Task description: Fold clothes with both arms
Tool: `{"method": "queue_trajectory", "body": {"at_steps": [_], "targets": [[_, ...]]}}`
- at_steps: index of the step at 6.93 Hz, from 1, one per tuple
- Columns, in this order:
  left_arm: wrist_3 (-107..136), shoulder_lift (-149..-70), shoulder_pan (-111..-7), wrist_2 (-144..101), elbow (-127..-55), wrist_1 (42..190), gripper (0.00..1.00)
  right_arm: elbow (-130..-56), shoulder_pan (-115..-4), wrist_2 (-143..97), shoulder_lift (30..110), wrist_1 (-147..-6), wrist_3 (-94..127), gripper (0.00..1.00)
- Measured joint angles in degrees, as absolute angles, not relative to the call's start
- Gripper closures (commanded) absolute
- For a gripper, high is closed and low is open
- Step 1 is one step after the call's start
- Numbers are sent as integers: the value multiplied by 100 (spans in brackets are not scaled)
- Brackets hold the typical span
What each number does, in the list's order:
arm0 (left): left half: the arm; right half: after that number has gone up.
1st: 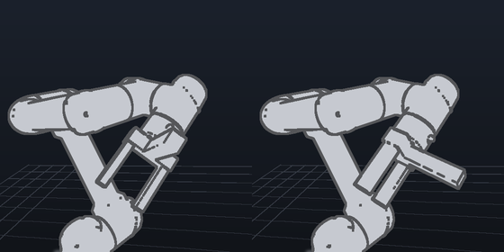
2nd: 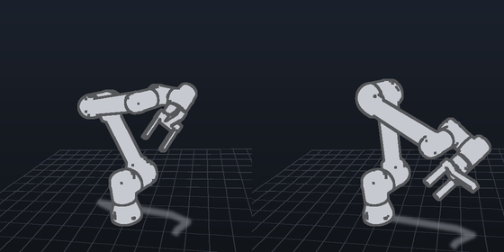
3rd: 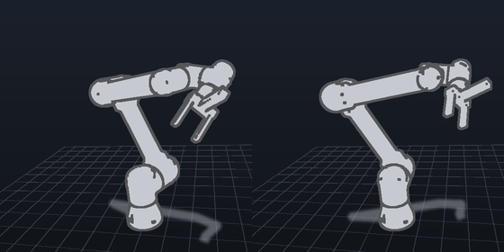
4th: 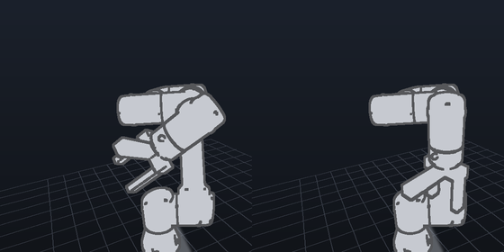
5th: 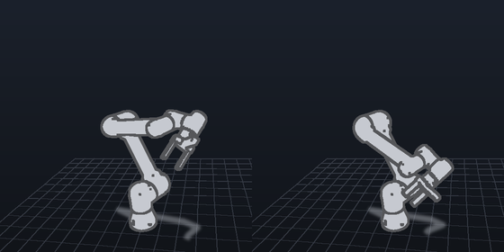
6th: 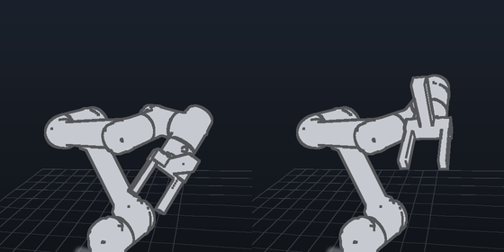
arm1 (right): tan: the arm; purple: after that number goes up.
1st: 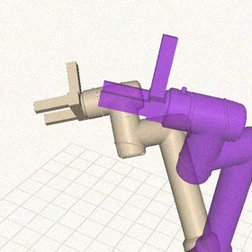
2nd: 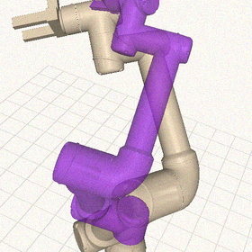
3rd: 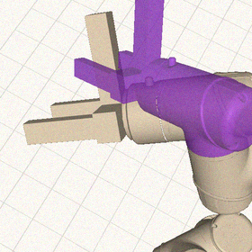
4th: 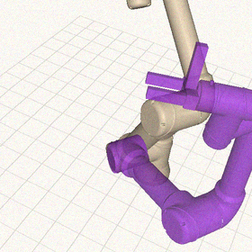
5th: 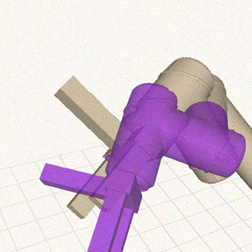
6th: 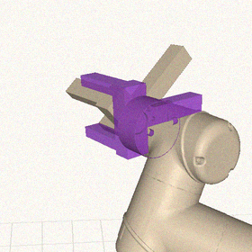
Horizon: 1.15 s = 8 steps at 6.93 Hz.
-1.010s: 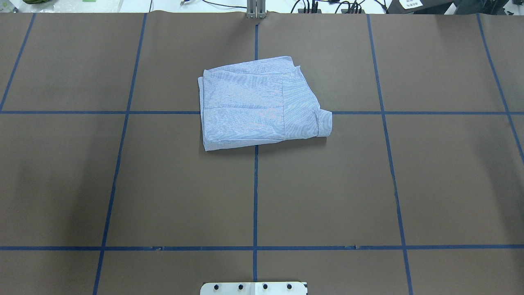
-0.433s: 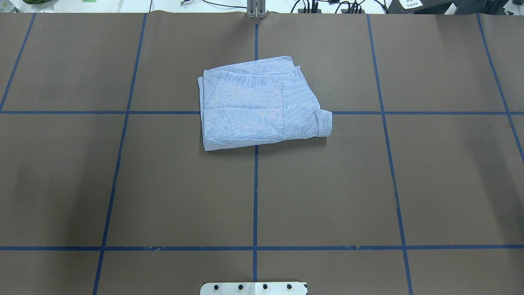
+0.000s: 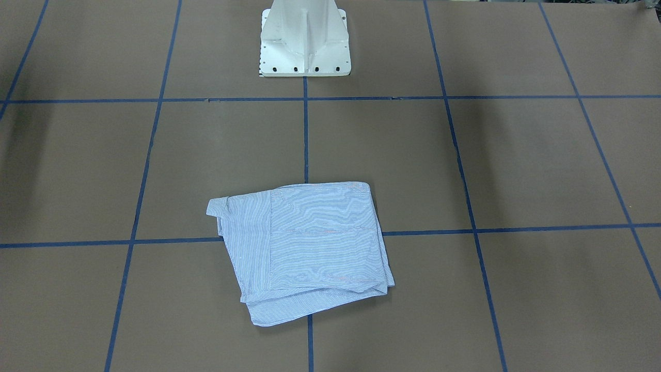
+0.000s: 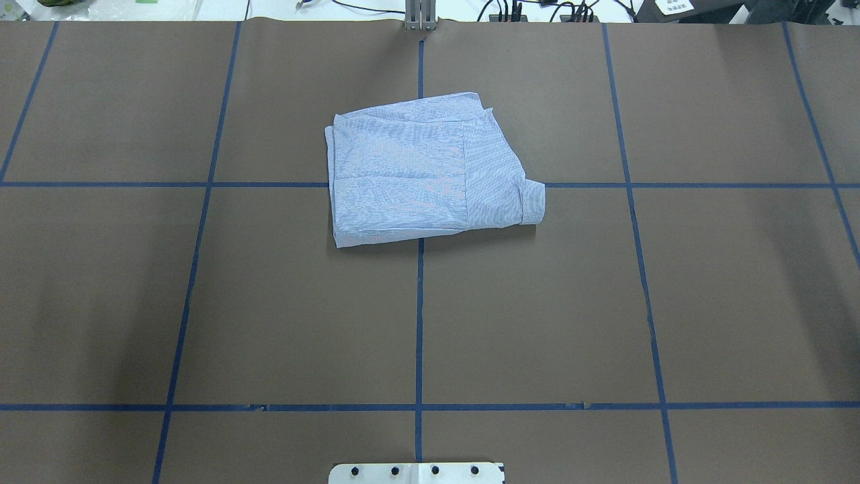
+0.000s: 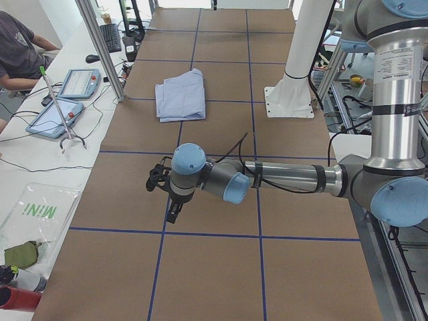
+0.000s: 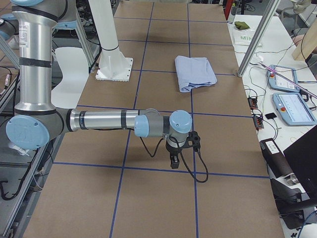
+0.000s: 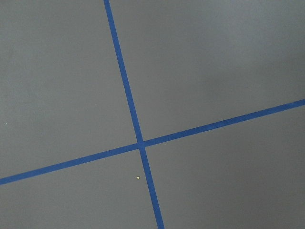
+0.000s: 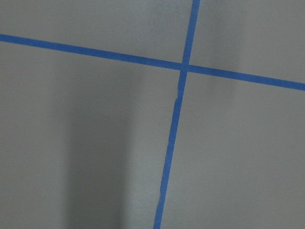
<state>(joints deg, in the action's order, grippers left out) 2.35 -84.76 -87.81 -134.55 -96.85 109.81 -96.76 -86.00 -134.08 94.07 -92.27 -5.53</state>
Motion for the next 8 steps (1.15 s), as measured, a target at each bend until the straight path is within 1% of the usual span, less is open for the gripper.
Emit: {"method": "queue_trajectory", "body": {"at_steps": [4,8], "targets": [[247,-8039,-8854,-13469,-10009,10953,0,-9528,-8590,-13462,9363,-9218,-563,0],[293,-7955,-8852,-13476,-10101,10993,0,-9366,-8601,-13573,9405,-9202,-567,0]]}}
